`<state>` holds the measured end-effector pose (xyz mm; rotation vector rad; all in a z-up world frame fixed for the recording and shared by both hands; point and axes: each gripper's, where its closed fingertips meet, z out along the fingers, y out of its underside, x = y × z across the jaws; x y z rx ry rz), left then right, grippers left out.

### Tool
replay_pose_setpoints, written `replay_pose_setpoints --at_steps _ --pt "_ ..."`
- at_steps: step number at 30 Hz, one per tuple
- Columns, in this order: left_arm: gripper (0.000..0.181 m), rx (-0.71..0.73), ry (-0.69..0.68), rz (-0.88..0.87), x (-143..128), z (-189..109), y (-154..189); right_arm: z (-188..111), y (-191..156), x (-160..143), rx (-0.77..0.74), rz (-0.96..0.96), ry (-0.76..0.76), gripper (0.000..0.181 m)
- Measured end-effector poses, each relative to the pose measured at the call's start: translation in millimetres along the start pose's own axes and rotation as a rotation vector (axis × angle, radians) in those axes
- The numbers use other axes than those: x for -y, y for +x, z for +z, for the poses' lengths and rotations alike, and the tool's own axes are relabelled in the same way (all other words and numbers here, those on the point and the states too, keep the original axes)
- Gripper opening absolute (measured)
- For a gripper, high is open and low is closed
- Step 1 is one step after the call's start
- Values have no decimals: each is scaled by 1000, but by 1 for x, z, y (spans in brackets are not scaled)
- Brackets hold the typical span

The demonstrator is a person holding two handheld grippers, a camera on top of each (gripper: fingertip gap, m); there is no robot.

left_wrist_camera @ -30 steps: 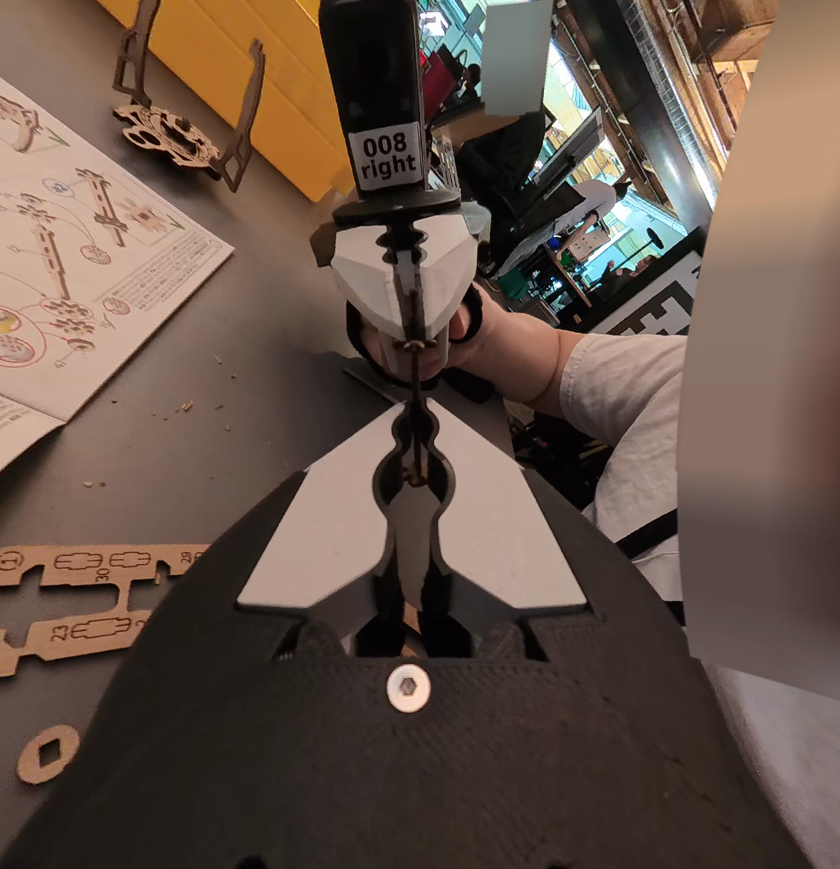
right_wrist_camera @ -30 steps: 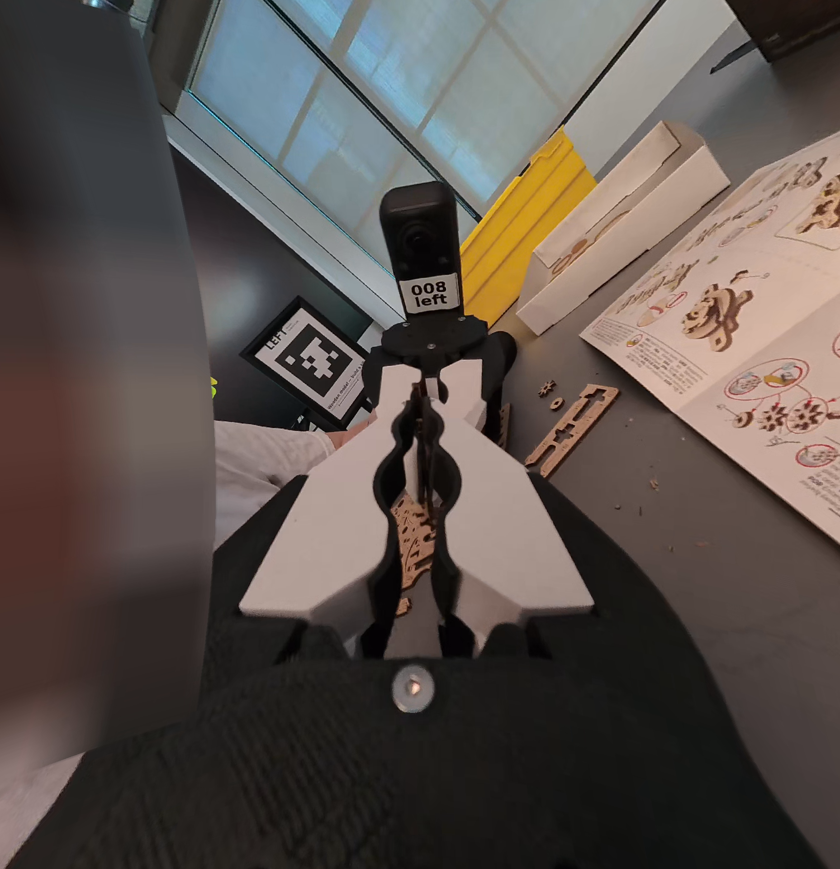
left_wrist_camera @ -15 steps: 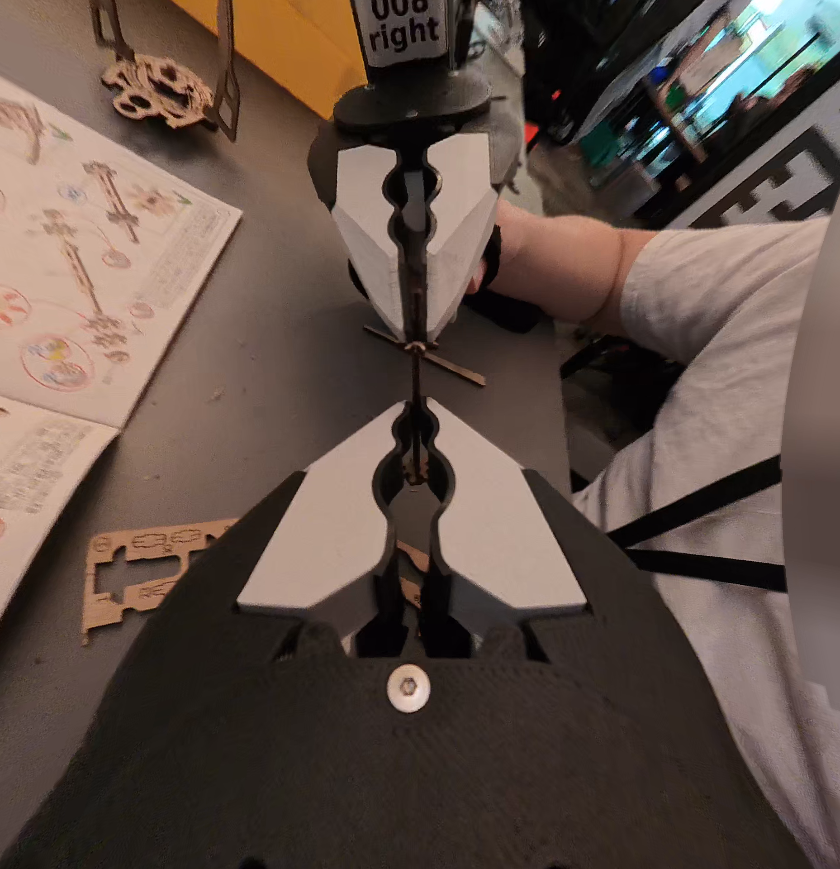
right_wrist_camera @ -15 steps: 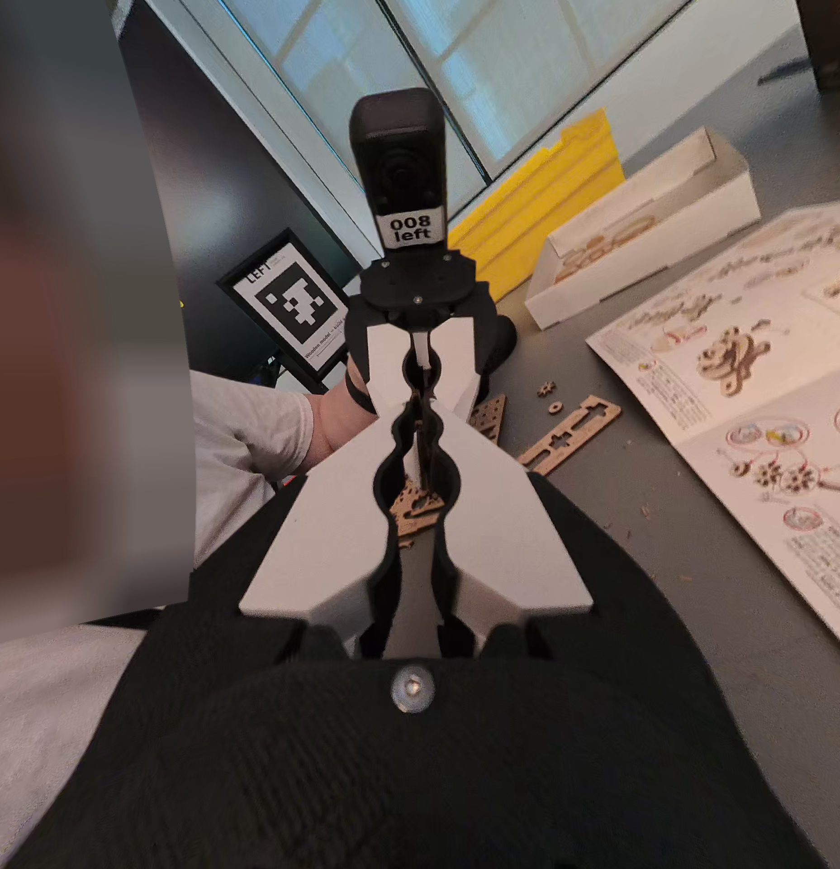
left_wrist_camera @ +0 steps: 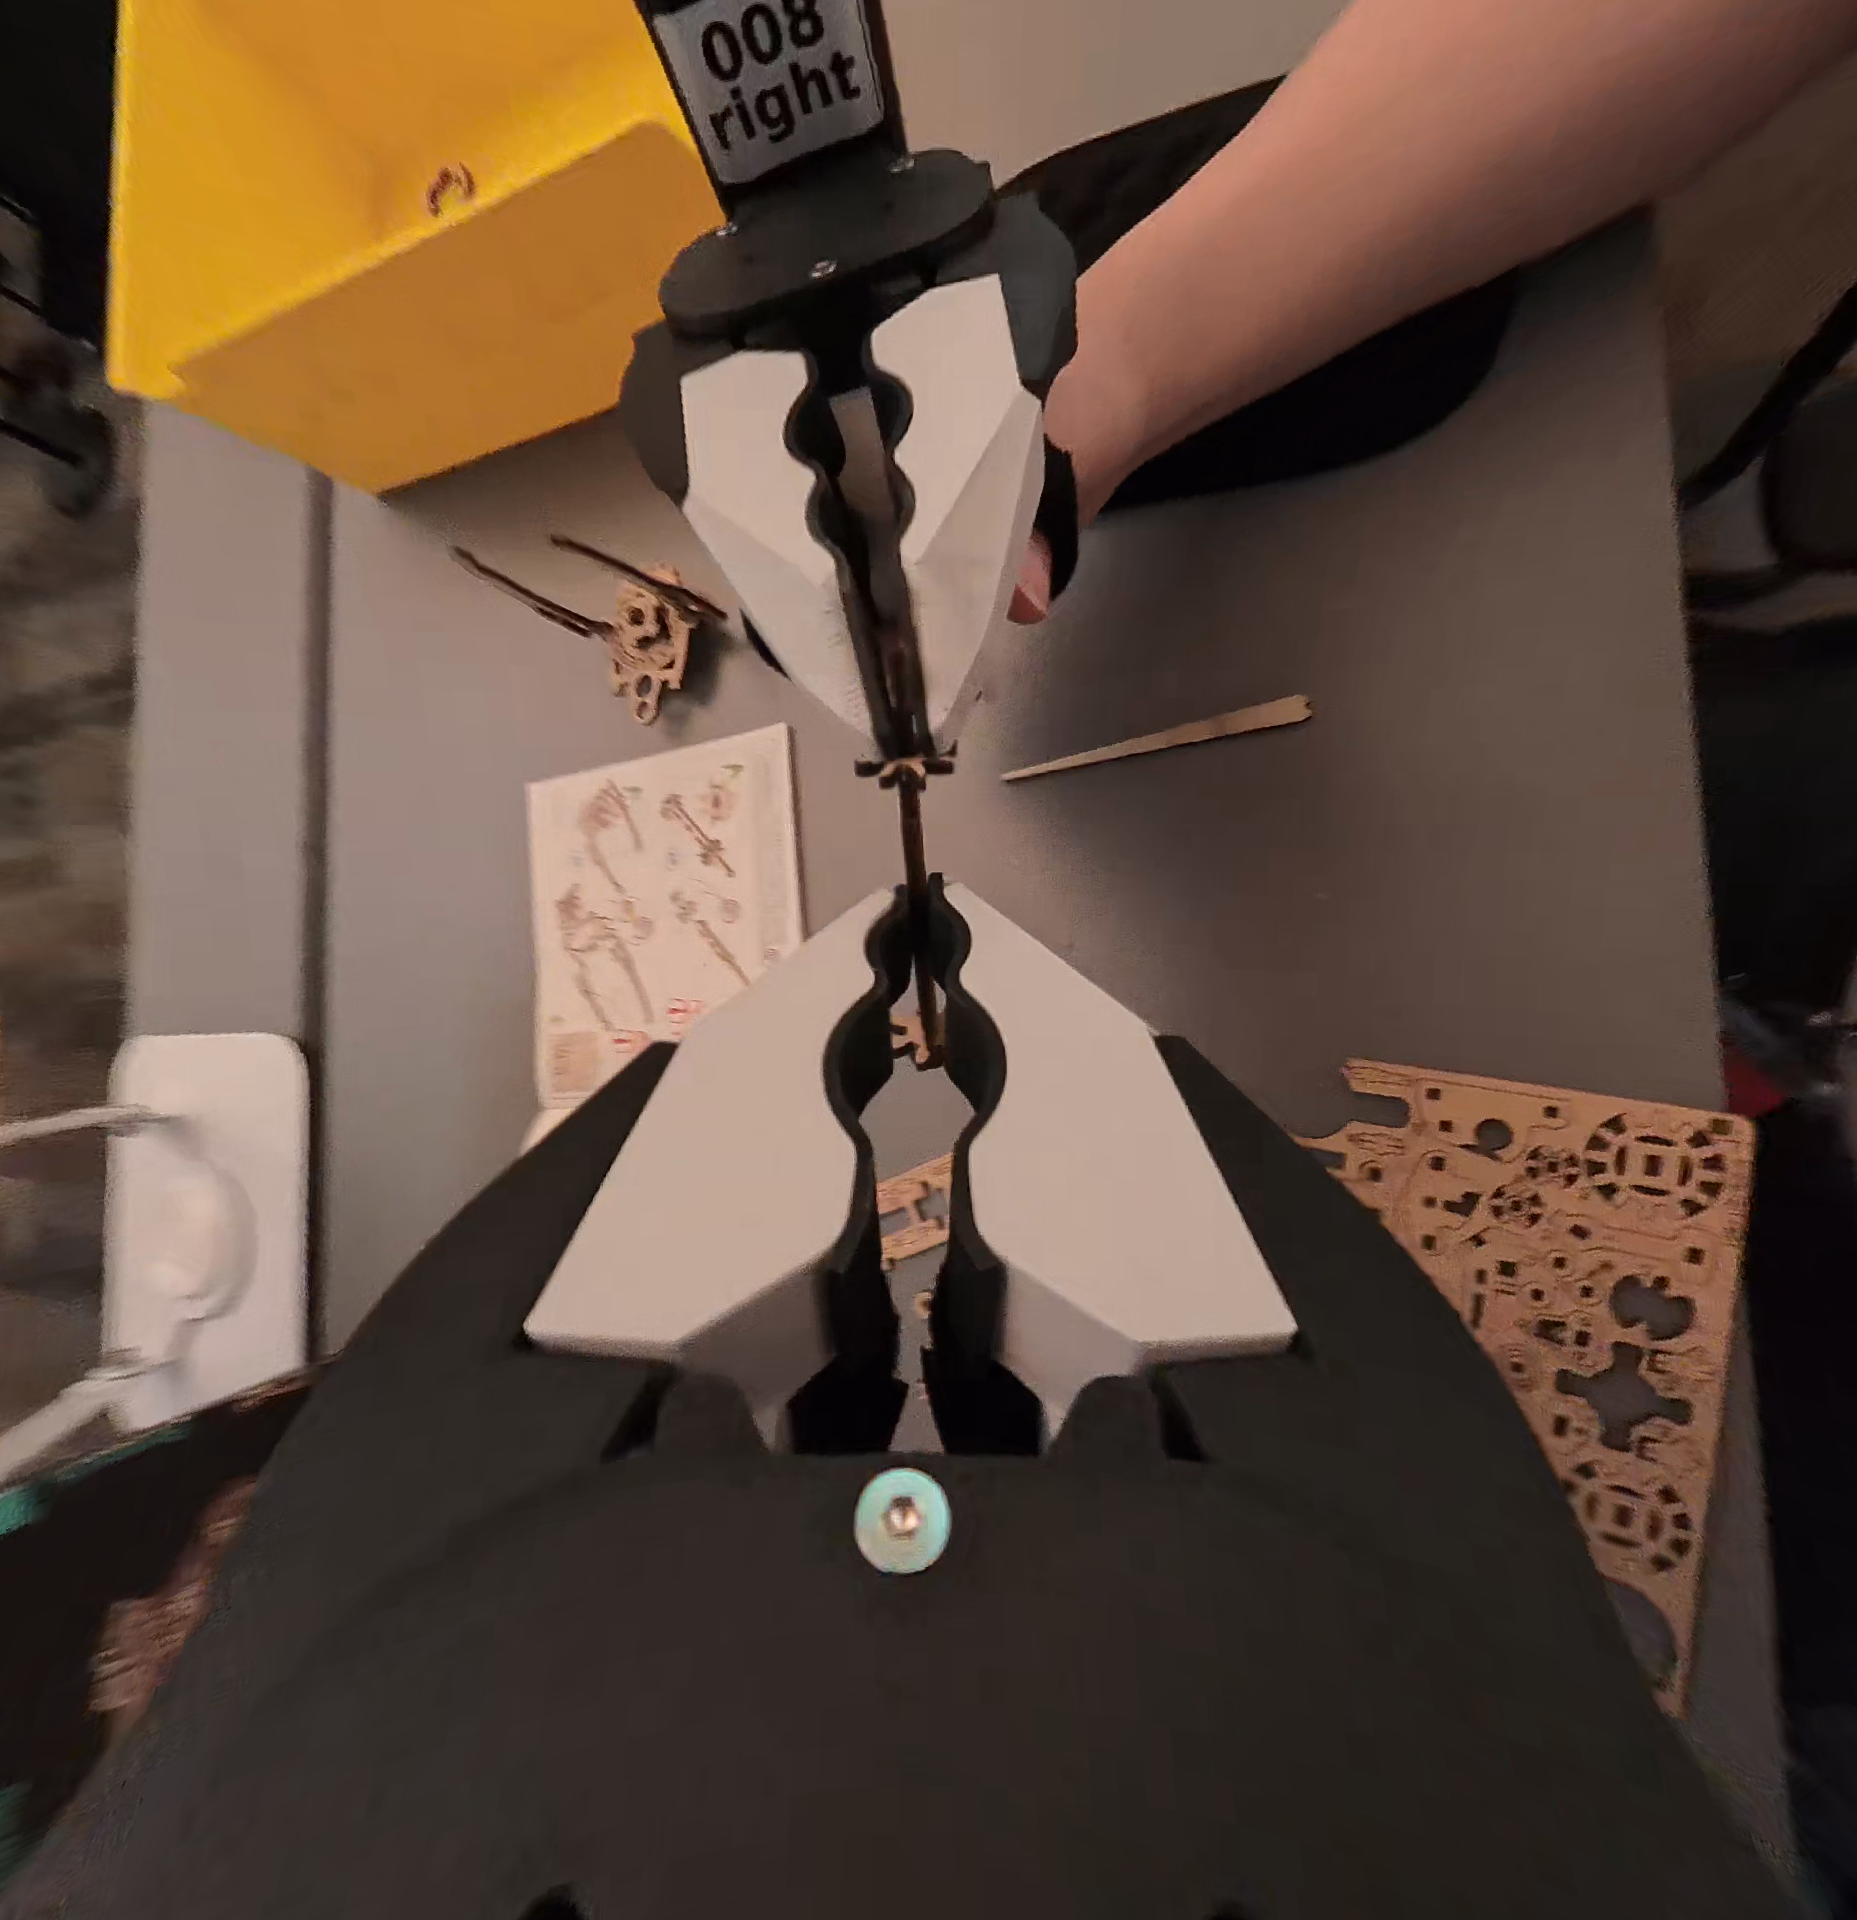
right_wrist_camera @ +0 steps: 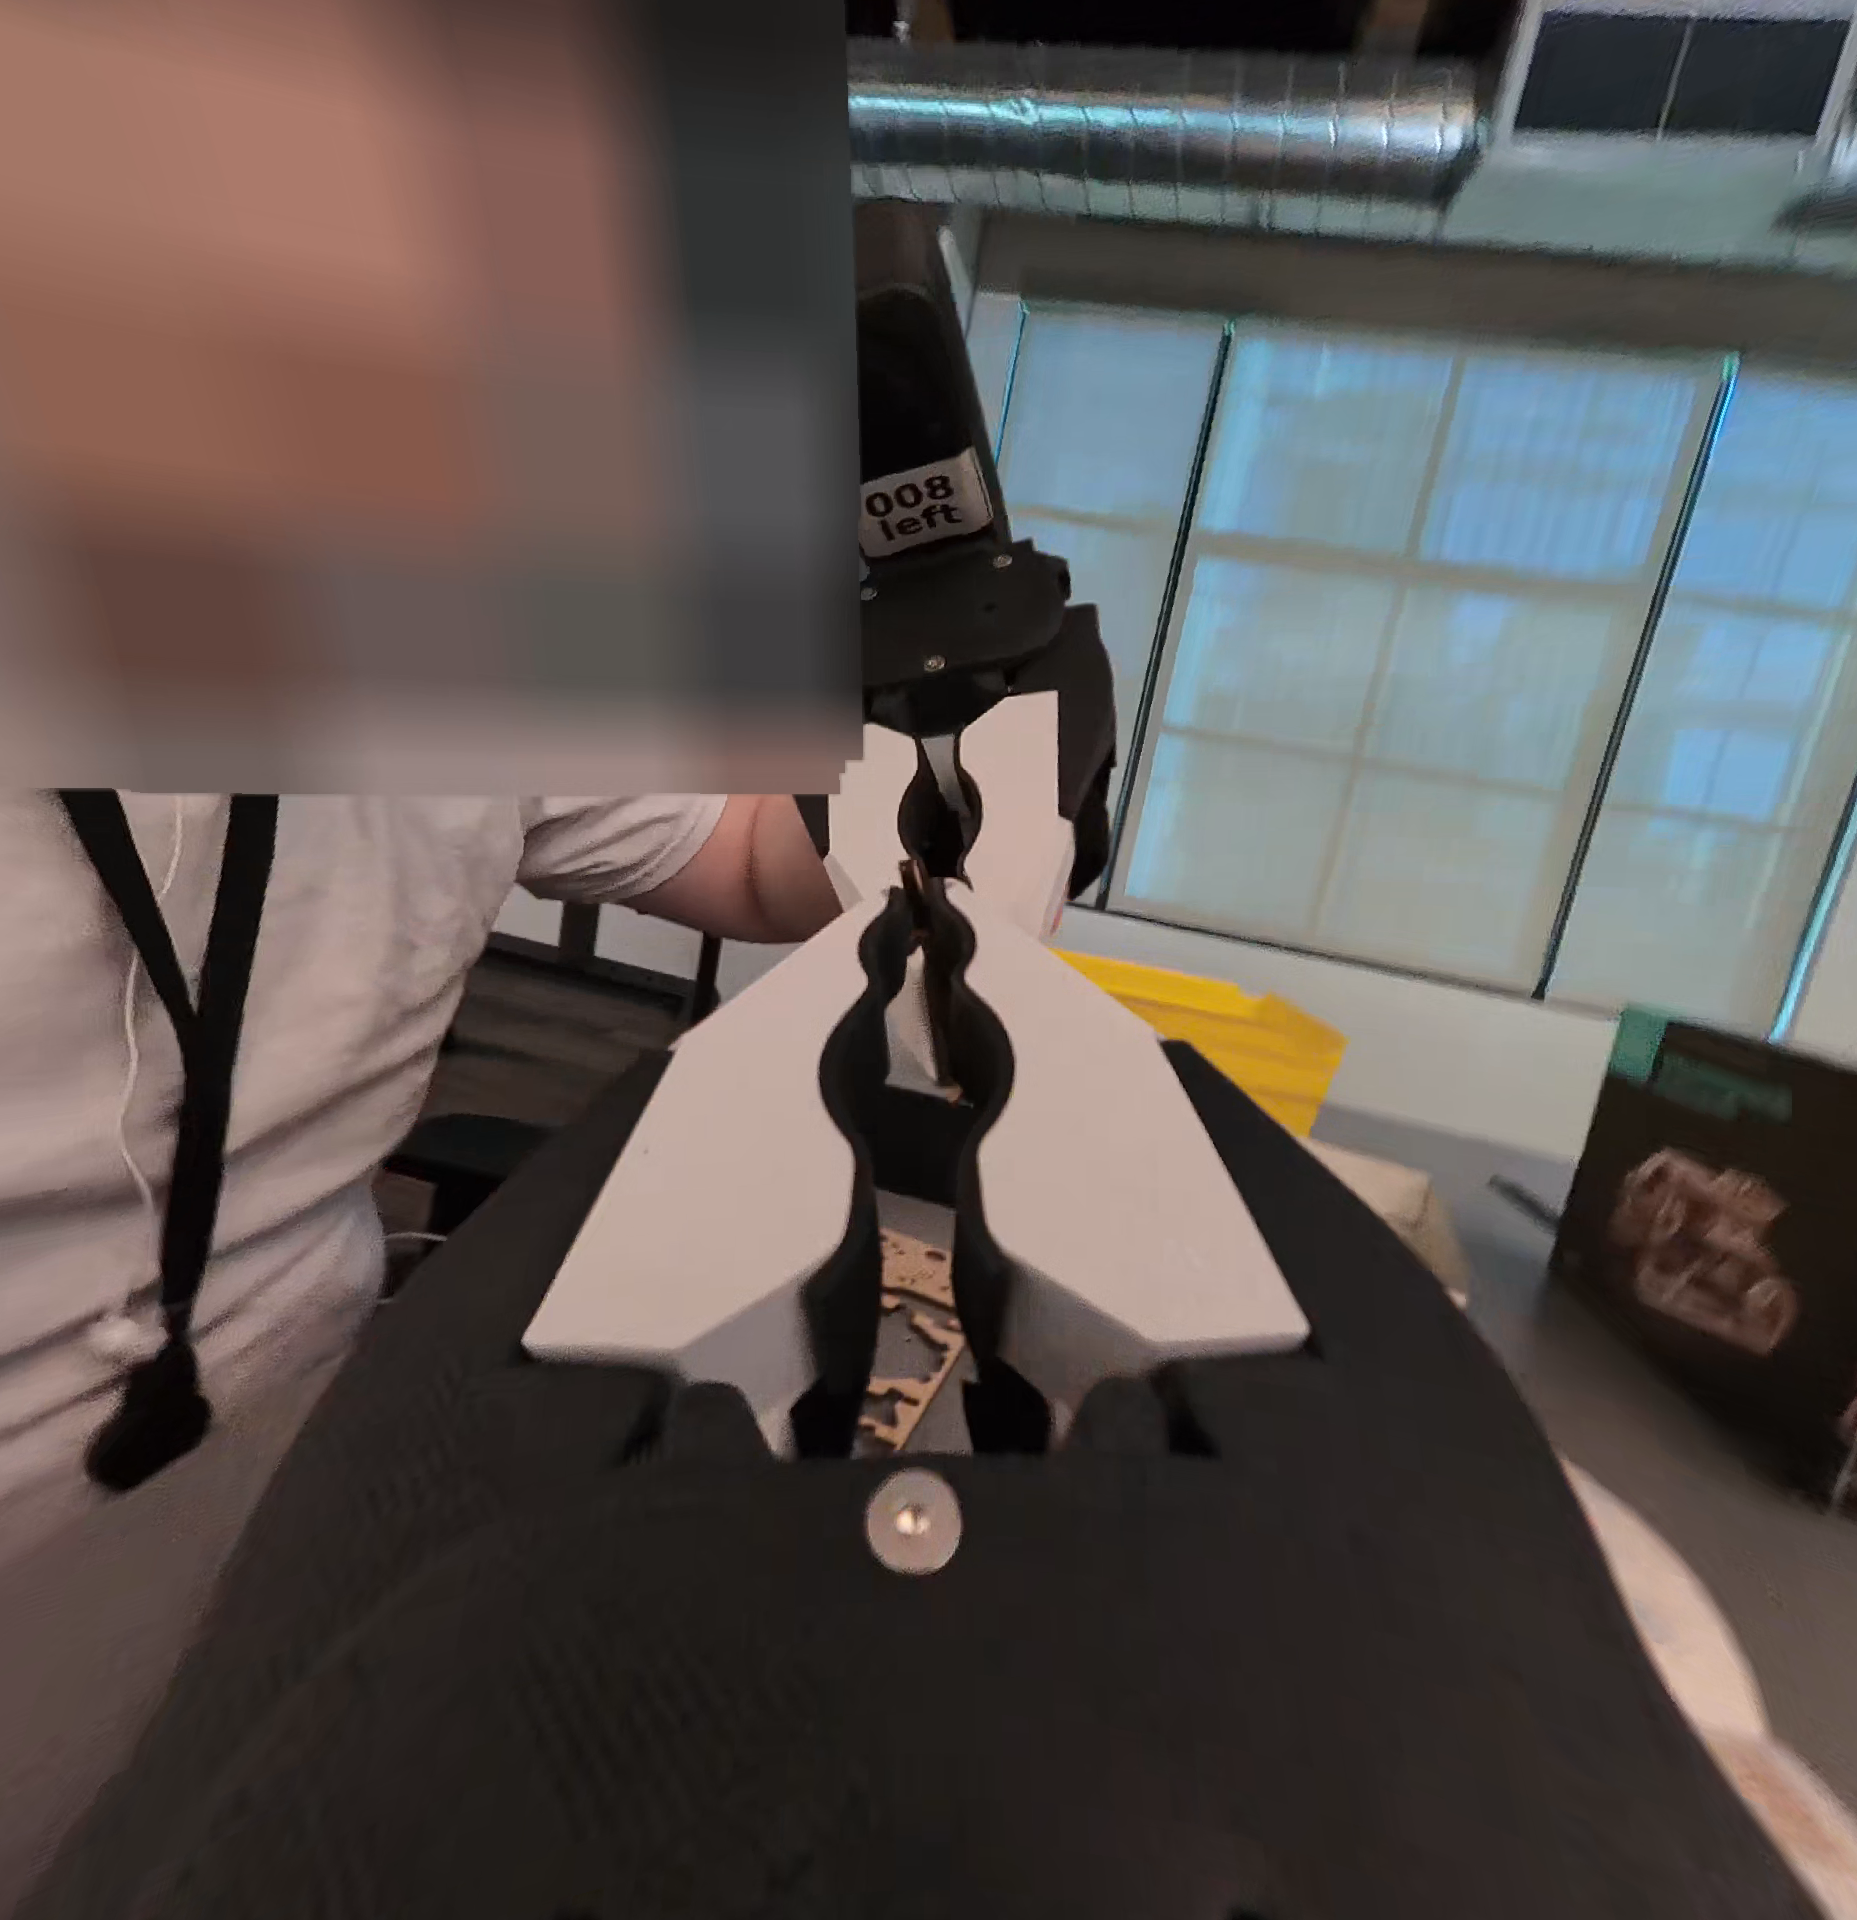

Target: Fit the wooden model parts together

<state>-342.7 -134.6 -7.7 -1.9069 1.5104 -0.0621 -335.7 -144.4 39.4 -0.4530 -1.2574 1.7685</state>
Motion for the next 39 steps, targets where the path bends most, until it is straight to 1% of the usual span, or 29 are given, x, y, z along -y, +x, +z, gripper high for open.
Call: replay_pose_setpoints --at_steps 3,6,16,27,33,36,38,39 --pt "0 72 -37 109 12 -6 -3 -2 -7 13 0 -118 26 3" --pt "0 99 -69 162 18 -10 -2 -2 -14 20 8 -172 40 3" --pt "0 135 -94 193 21 -18 0 1 -19 26 18 -199 54 3" --pt "0 127 -96 161 13 -20 0 2 -13 21 -7 -168 28 3" --pt "0 118 -69 136 12 -21 1 -4 -4 26 -44 -130 59 3" --pt "0 103 -23 84 7 -19 1 -6 6 24 -84 -78 44 6" --pt "0 75 46 5 1 -18 0 -6 13 16 -117 -44 -10 7" --pt "0 45 94 -41 -2 -18 0 -5 16 10 -129 -25 -60 8"
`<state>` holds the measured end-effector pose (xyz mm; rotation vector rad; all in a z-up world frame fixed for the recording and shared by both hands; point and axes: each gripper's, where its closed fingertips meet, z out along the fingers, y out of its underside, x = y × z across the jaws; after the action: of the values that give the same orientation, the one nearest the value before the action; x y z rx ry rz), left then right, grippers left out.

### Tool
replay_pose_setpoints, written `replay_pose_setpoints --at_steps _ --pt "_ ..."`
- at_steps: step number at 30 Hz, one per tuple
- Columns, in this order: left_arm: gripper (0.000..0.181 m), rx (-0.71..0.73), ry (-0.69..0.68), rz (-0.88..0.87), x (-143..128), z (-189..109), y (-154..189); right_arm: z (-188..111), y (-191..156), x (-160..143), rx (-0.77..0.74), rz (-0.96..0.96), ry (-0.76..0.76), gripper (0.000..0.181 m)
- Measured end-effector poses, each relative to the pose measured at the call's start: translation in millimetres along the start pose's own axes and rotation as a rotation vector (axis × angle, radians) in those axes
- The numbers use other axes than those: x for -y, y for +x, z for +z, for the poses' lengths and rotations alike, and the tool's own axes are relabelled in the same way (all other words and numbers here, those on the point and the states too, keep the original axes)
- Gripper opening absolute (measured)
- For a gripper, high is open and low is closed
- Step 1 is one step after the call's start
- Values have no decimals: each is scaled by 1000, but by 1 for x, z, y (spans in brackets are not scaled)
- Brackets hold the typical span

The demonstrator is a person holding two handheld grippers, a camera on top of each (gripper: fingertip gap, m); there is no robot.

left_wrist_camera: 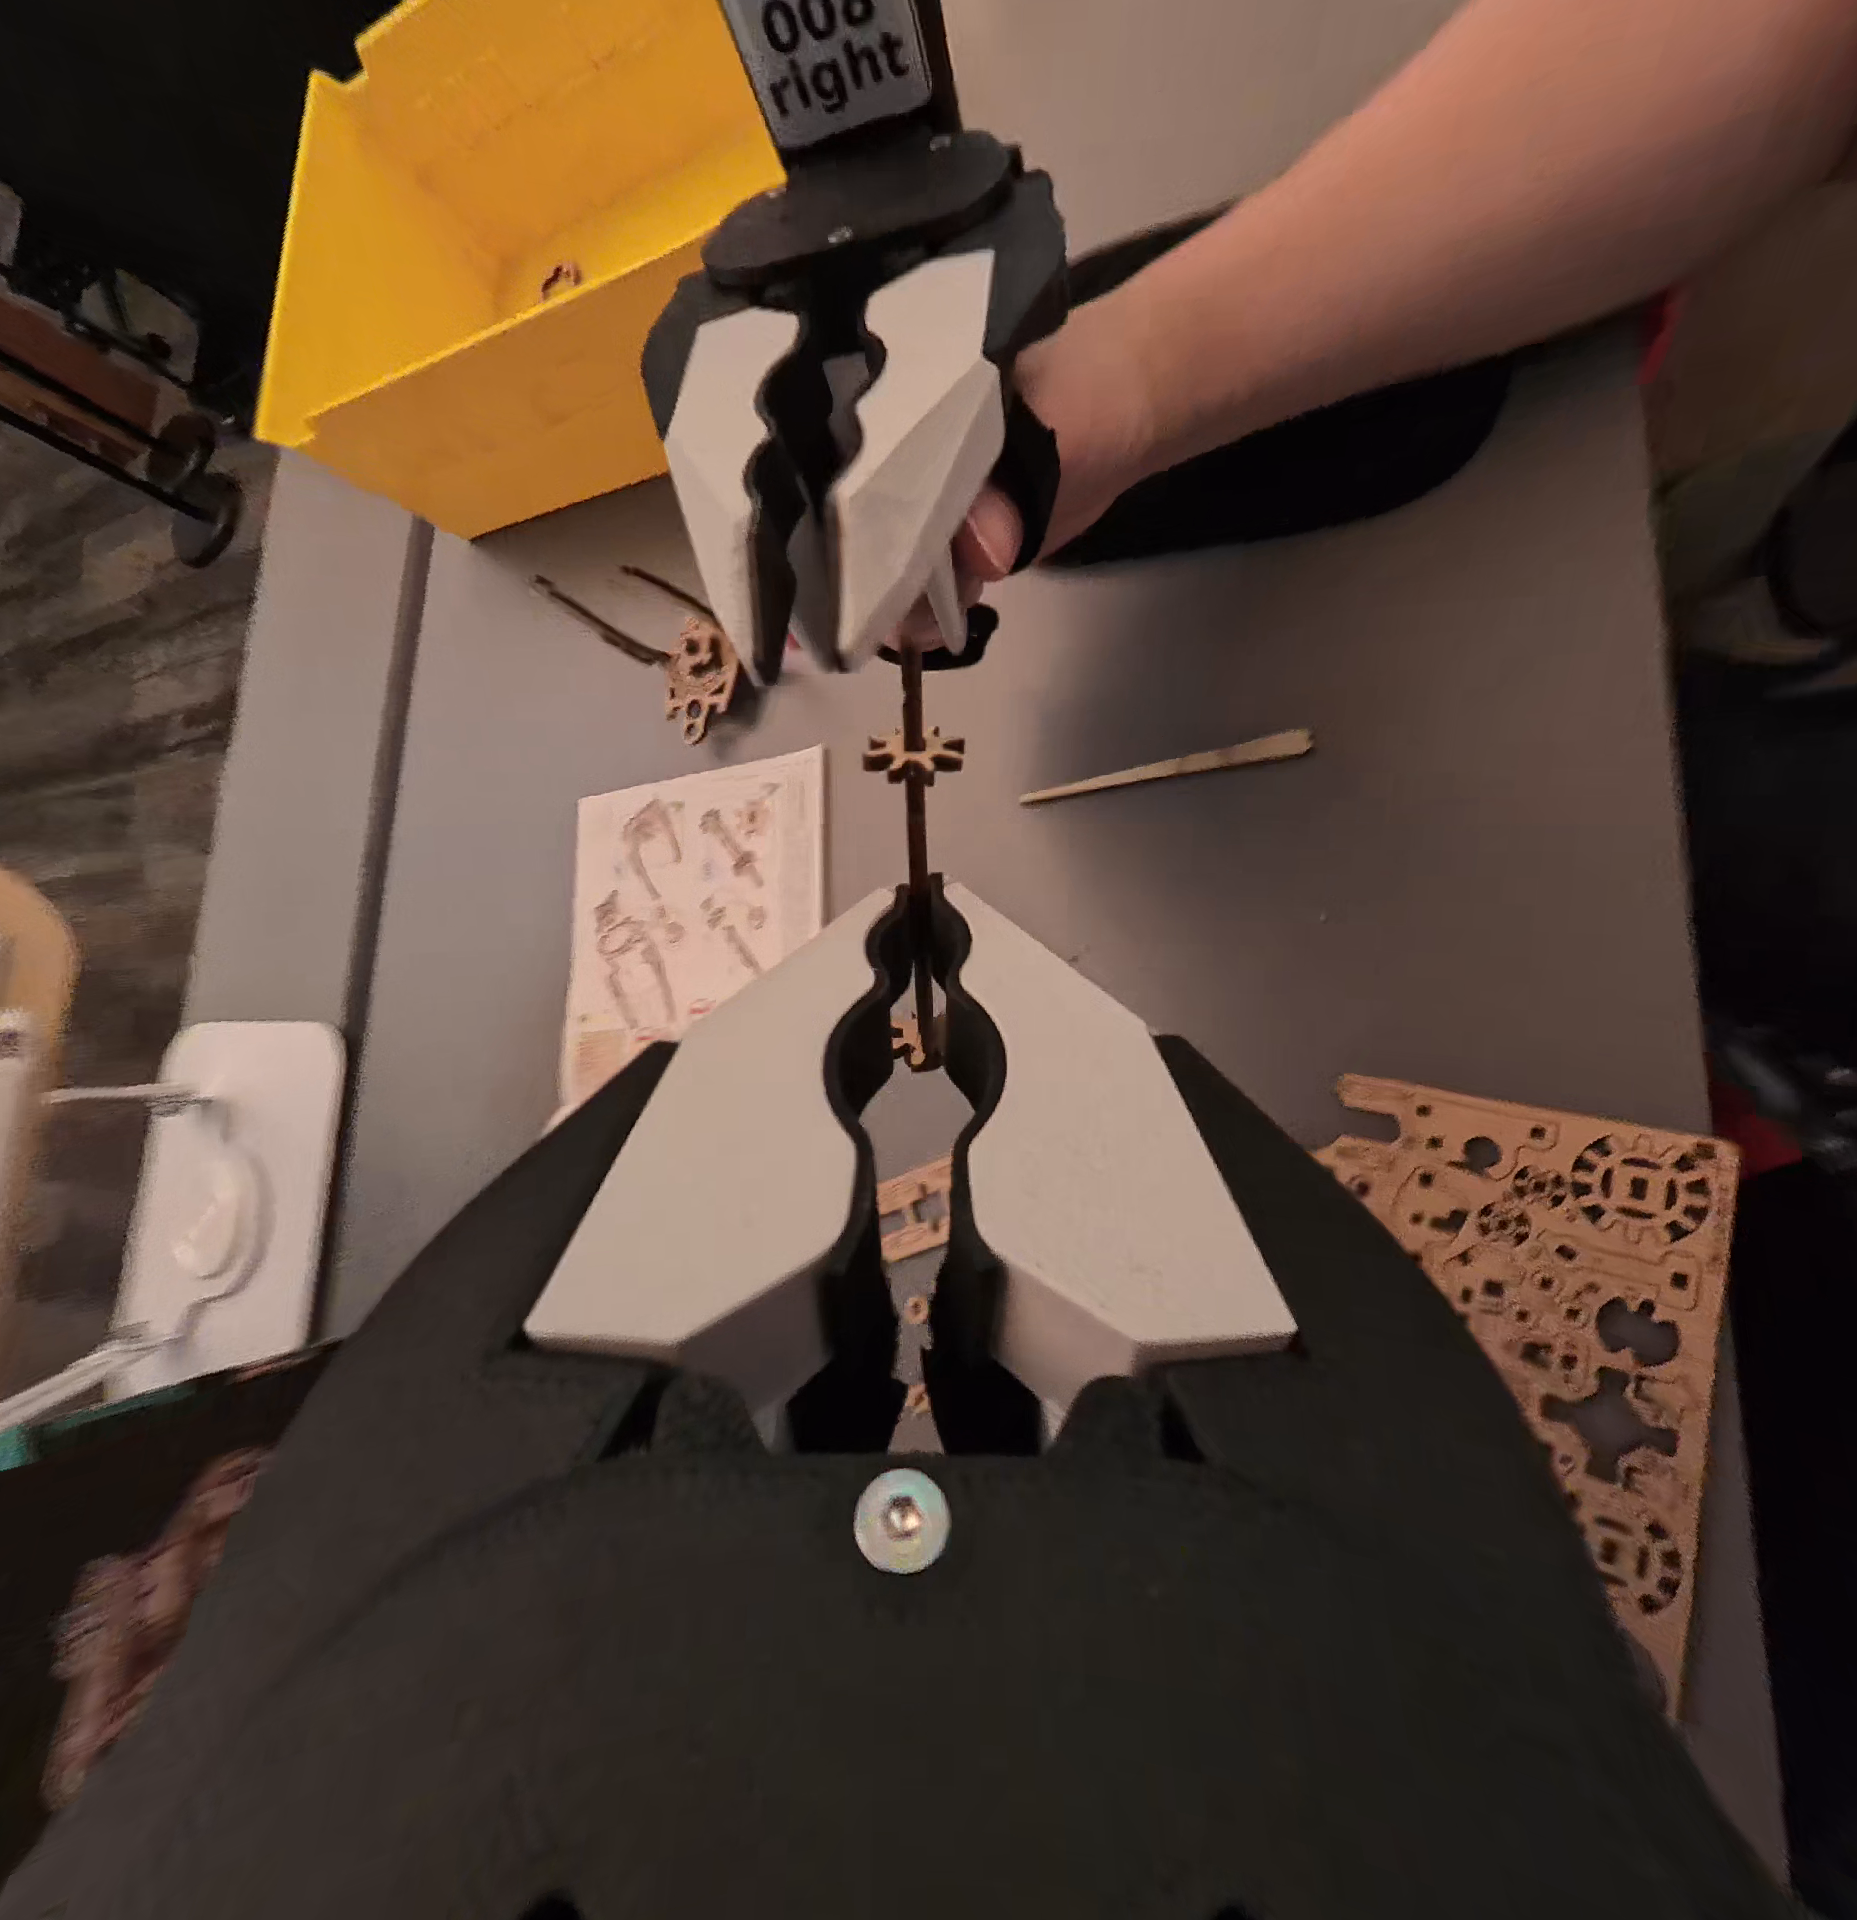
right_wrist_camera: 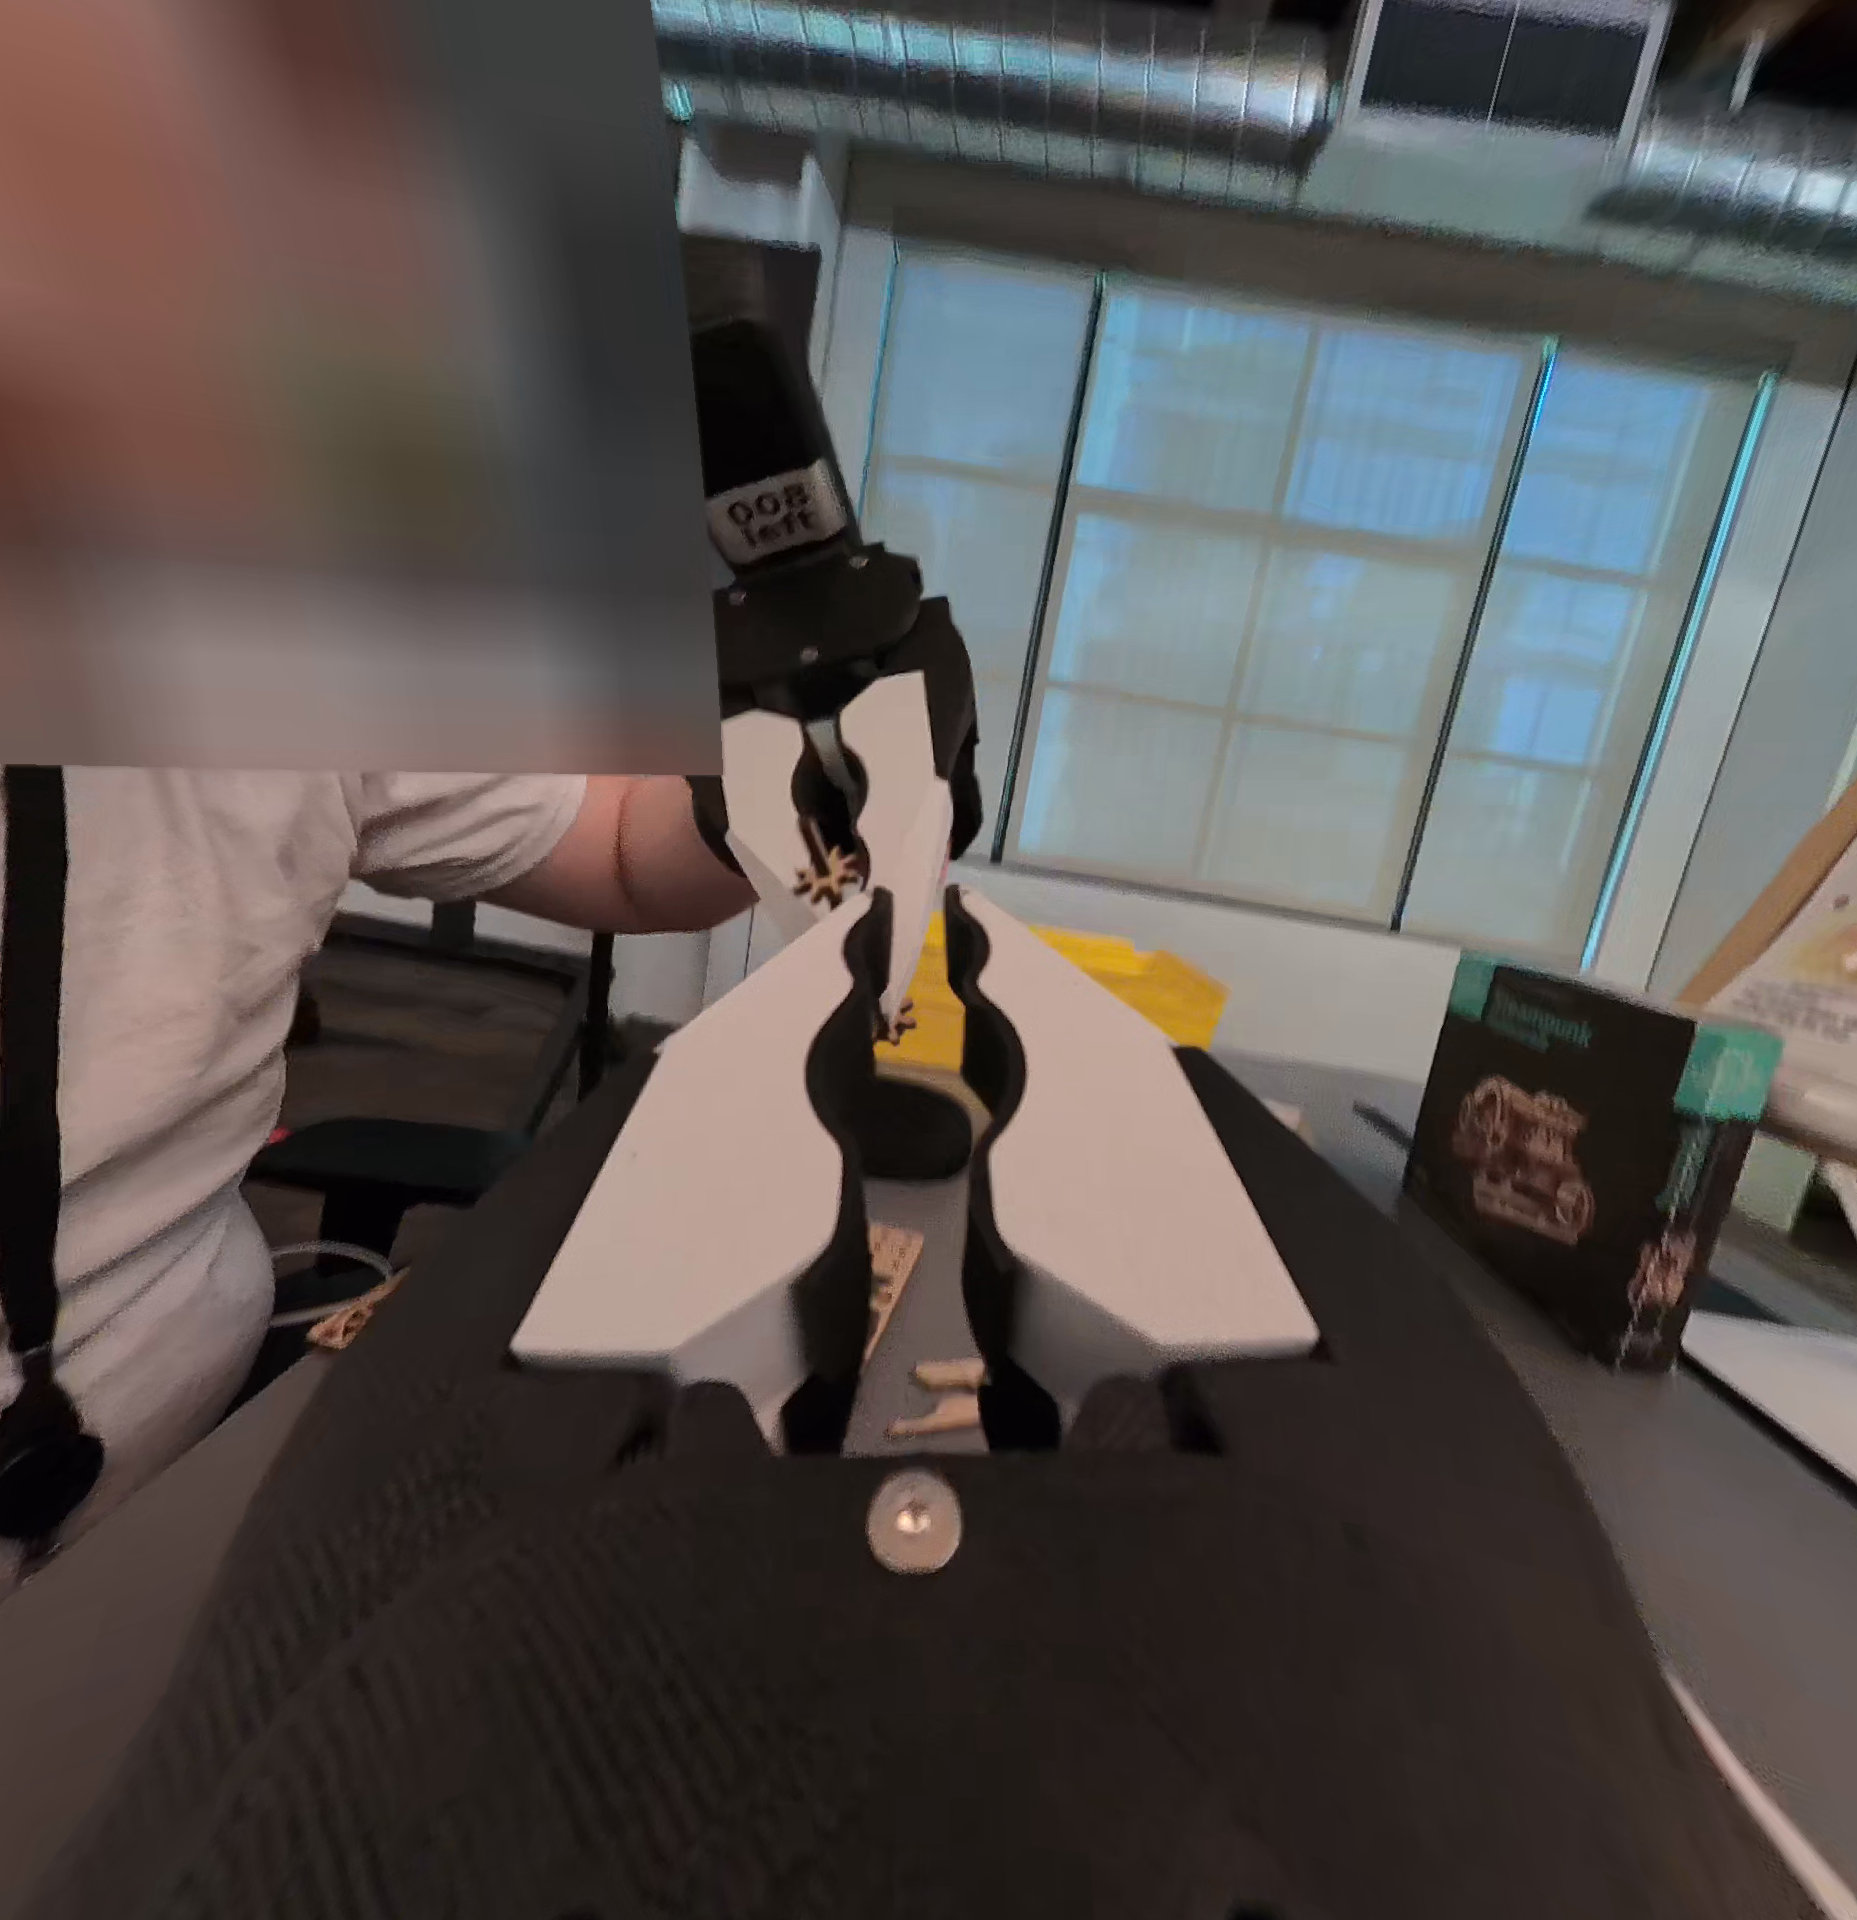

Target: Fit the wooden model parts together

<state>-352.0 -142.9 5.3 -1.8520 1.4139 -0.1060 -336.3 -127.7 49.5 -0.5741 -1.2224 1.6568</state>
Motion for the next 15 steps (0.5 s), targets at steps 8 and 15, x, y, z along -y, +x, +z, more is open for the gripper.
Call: replay_pose_setpoints --at_steps 8,15 --pt "0 -271 307 -298 -18 -17 -18 12 15 12 -43 140 -470 17" --pt "0 -428 231 -424 -31 -20 -21 34 31 15 -59 187 -916 5"
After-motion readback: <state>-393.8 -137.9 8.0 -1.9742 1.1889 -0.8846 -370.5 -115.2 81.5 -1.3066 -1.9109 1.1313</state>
